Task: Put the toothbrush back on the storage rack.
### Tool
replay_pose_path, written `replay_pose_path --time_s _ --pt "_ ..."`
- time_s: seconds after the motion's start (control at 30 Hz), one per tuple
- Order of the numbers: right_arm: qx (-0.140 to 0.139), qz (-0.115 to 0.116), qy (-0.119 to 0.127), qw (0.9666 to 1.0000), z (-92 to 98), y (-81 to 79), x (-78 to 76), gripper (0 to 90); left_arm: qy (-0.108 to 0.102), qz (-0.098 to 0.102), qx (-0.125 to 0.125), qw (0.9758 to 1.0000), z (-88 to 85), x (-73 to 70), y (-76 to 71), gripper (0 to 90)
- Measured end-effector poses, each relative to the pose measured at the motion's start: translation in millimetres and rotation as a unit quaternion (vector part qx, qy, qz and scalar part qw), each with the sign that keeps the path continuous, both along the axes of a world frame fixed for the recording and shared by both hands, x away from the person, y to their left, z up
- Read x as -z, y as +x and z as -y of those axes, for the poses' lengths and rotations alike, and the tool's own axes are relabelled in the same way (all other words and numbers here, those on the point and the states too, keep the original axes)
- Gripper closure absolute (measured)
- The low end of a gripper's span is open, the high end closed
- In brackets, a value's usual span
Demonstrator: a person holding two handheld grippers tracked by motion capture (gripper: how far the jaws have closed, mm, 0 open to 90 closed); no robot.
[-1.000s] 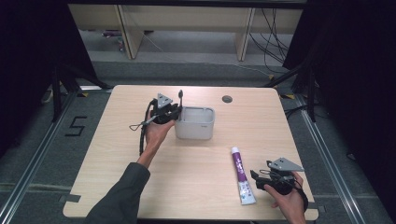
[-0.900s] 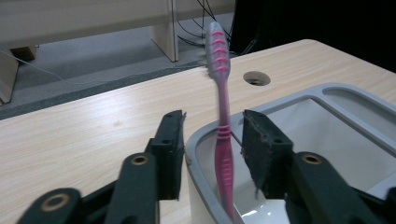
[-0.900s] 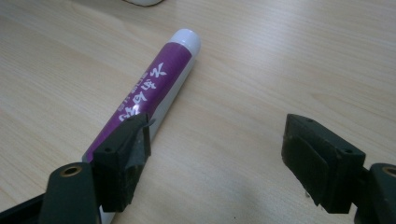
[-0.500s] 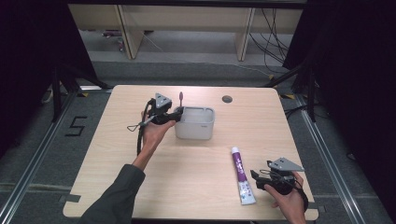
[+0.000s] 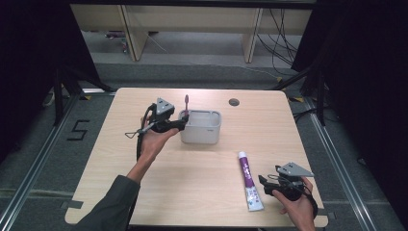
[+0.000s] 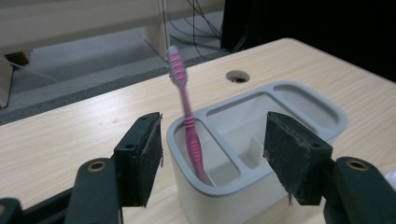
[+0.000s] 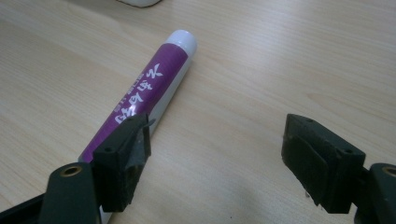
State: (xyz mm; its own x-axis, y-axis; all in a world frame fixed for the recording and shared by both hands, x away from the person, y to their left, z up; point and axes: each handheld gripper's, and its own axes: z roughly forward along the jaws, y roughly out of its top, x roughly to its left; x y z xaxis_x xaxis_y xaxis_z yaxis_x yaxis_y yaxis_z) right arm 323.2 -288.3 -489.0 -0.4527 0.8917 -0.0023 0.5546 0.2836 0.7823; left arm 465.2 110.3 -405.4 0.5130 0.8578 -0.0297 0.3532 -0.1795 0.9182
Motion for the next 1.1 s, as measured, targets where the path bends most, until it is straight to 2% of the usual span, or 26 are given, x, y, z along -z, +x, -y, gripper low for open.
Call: replay_pose_path --time_s 0.03,0.07,0.17,0.23,0.3,0.33,0.5,0.57,0.7,0.73,0.77,0.97,1.1 --pt "-0.002 0.006 -0.006 1.0 1.0 0.5 -0.2 25.1 0.0 0.0 0.0 1.0 0.0 0.0 0.0 36.6" --pt "-0.002 0.006 -0.005 1.0 1.1 0.5 -0.1 25.1 -0.011 -0.007 0.006 0.9999 -2.1 -1.2 -7.3 36.6" --pt "-0.002 0.006 -0.006 1.0 1.1 0.5 -0.1 25.1 -0.008 -0.017 0.014 0.9997 -4.1 -1.0 -14.3 35.4" --pt "-0.004 0.012 -0.009 0.9999 1.7 0.7 -0.2 25.1 -0.012 -0.016 0.022 0.9996 -5.6 -0.6 -19.4 35.0" --pt "-0.001 0.007 -0.004 1.0 1.0 0.4 -0.3 25.1 -0.013 -0.016 0.028 0.9994 -7.2 0.7 -25.1 34.9" --pt "-0.005 0.017 -0.016 0.9997 3.0 1.6 -0.6 25.1 -0.012 -0.017 0.03 0.9993 -7.8 1.4 -26.6 34.6" --pt "-0.005 0.017 -0.017 0.9997 3.0 1.5 -0.7 25.1 -0.022 -0.029 0.038 0.9986 -10.4 6.6 -38.2 31.5" --pt "-0.005 0.017 -0.016 0.9997 3.0 1.4 -0.7 25.1 -0.02 -0.03 0.046 0.9983 -12.6 7.3 -42.3 30.9" --pt "-0.005 0.017 -0.016 0.9997 2.9 1.5 -0.6 25.1 -0.019 -0.028 0.046 0.9984 -18.8 7.8 -50.3 30.8" --pt "-0.001 0.008 -0.005 1.0 1.0 0.5 -0.1 25.1 -0.022 -0.027 0.044 0.9984 -20.2 7.7 -51.6 30.8" --pt "-0.006 0.016 -0.013 0.9998 2.1 1.3 -0.1 25.1 -0.022 -0.026 0.043 0.9985 -21.7 7.5 -52.9 30.8" --pt "-0.009 0.011 -0.012 0.9998 1.7 1.3 -0.2 25.1 -0.023 -0.027 0.045 0.9984 -26.2 11.7 -58.1 30.7" --pt "-0.007 0.015 -0.013 0.9998 1.9 1.6 -0.1 25.1 -0.023 -0.028 0.045 0.9983 -29.2 15.9 -60.1 30.2"
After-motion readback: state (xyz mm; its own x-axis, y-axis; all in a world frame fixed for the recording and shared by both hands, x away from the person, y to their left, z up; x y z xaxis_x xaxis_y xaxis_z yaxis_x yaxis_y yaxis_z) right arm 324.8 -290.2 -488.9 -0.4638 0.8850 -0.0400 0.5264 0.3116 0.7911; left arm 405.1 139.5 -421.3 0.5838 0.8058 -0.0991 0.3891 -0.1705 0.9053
